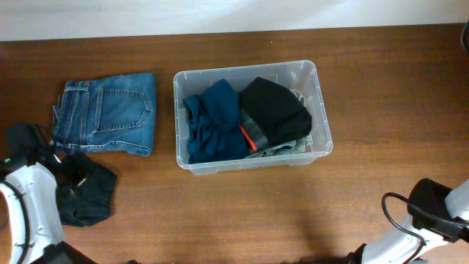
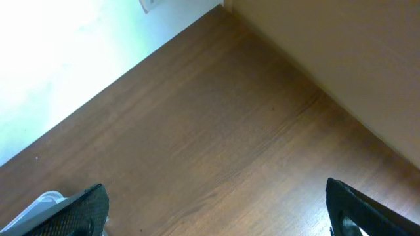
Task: Pack container
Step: 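Close the left gripper on the black Nike garment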
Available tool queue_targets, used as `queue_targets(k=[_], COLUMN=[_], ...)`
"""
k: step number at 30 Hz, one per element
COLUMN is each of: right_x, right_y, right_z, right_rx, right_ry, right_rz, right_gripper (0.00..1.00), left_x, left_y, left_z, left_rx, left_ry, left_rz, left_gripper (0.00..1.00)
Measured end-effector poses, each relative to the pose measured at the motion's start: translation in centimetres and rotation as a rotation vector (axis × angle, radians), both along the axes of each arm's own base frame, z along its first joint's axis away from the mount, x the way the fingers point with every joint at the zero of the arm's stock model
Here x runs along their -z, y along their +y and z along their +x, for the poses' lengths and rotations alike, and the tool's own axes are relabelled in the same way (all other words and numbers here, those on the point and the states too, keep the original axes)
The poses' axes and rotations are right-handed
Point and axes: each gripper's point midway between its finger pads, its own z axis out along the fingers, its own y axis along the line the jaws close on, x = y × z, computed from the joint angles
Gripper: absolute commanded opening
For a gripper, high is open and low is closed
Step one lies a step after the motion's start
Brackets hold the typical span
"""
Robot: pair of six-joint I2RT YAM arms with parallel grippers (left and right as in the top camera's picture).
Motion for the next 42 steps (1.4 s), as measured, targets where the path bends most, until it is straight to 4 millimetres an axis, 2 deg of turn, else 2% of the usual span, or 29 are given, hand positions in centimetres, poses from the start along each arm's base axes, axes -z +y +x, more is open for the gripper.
queue_targets(k=[5,11,17,25,39,42], right_x=[0.0,0.0,0.0,0.0,0.0,0.0], right_y=[0.0,0.0,0.0,0.0,0.0,0.0], right_z=[0.0,0.0,0.0,0.0,0.0,0.0], right_rx=[0.0,0.0,0.0,0.0,0.0,0.0], right_ry=[0.0,0.0,0.0,0.0,0.0,0.0], right_rz=[0.0,0.0,0.0,0.0,0.0,0.0], right_gripper=[0.98,0.98,0.98,0.98,0.98,0.98], left_x=[2.0,3.1,3.1,2.6,2.4,3.2], left_y=[-0.4,-0.5,-0.3,-1.4,-0.7,-0.6], left_z=[-0.5,-0.6,0.8,3.6,4.3,4.4], left_rx=[0.001,0.002,0.039,0.201,0.229,0.24], left_ry=[0.007,-0.001,-0.048,-0.101,-0.116,-0.099], left_rz=[-0.008,-0.008,0.016,0.071,0.116,0.111], left_gripper=[0.99,0.99,0.99,0.99,0.99,0.99])
